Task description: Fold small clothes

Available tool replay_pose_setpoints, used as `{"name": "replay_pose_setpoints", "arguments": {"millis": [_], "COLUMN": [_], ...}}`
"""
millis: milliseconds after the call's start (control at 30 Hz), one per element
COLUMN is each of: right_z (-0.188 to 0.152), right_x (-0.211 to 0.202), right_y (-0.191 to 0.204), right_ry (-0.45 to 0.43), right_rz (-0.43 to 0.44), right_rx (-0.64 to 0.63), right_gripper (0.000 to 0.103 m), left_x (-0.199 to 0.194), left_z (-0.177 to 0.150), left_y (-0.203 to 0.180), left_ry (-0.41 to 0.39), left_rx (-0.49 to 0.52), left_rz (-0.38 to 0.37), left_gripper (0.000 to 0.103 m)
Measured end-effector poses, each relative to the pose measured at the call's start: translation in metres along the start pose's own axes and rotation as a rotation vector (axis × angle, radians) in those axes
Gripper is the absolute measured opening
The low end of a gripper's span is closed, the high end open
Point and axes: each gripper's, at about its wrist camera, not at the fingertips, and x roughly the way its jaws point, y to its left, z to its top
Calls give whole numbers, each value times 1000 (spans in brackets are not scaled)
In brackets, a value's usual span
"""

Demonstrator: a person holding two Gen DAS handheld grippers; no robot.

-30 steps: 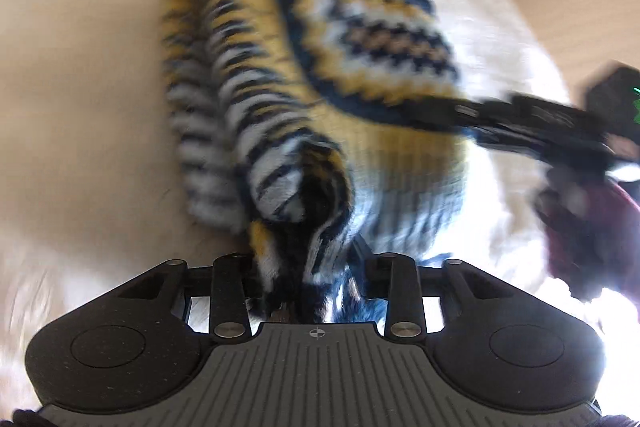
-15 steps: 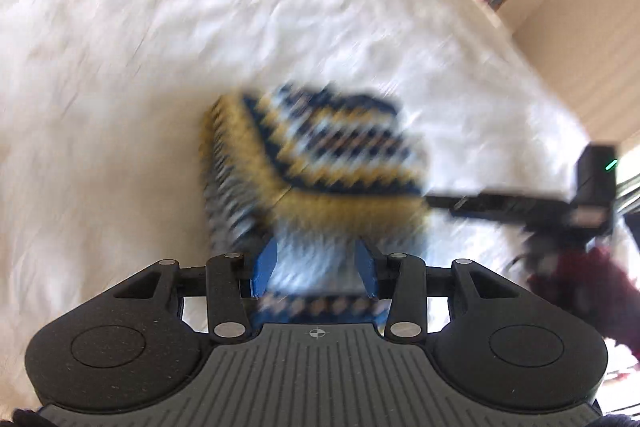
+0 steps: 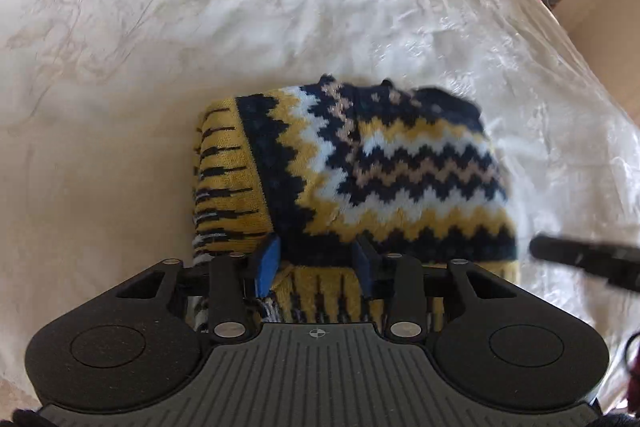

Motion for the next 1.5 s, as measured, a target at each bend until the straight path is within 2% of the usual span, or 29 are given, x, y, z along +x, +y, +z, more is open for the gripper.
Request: {"name": "replay_pose_setpoints", "arguments": {"millis": [200,300,367,400,467,567,667,700,767,833,900,967,1100,1133,1200,1267,1367,1433,1500], "right_z": [21,32,34,33,34,39,30,17,10,-7,-32,-39,-43,-43,-42,-44,-48,-48,-50], "right_x": [11,41,72,88,100,90,62,44,36,29,39,47,66,66,63,61,57,54,51], "right_y": [22,27,20,14,8,9,23,34,39,46,52,56,67,67,68,68,70,70,70], "right_ry": [-71,-14,70,109,111,85,23,-10,-19,-15,48,62,51,51,51,40,28,18,6], "right_rz": [-18,-61,-92,-100,-109,-112,-122,-134,-146,-168,-213,-239,-302,-302,-304,-306,-312,-308,-320], "right_rx": [-23,-24,2,24,42,56,1,-32,-45,-58,-101,-146,-255,-255,-246,-243,-228,-202,-182], "right_gripper": [18,18,17,11,5,9,24,24,24,24,24,24,24,24,24,24,27,34,56], "left_x": [-5,-2,-1,0,0,-1,-6,-7,-9,-9,-7,-5,-4,-3,-3,-3,-6,-9,-13], "left_z": [-1,0,1,1,2,3,3,3,1,-2,-4,-4,-6,-7,-10,-14,-21,-24,-28], "left_y": [4,6,6,6,6,8,8,7,7,6,5,3,-2,-4,-8,-14,-22,-22,-23], "left_ry": [8,16,20,22,25,33,35,34,28,20,19,19,12,10,3,-4,-16,-18,-20], "left_rx": [44,39,46,53,67,63,72,78,96,119,145,168,210,220,245,284,329,332,333], "left_rz": [-35,-47,-55,-58,-61,-74,-78,-79,-80,-80,-83,-85,-94,-96,-109,-108,-82,-80,-59], "left_gripper": [38,38,38,38,38,38,38,38,38,38,38,39,53,55,69,76,81,86,86]}}
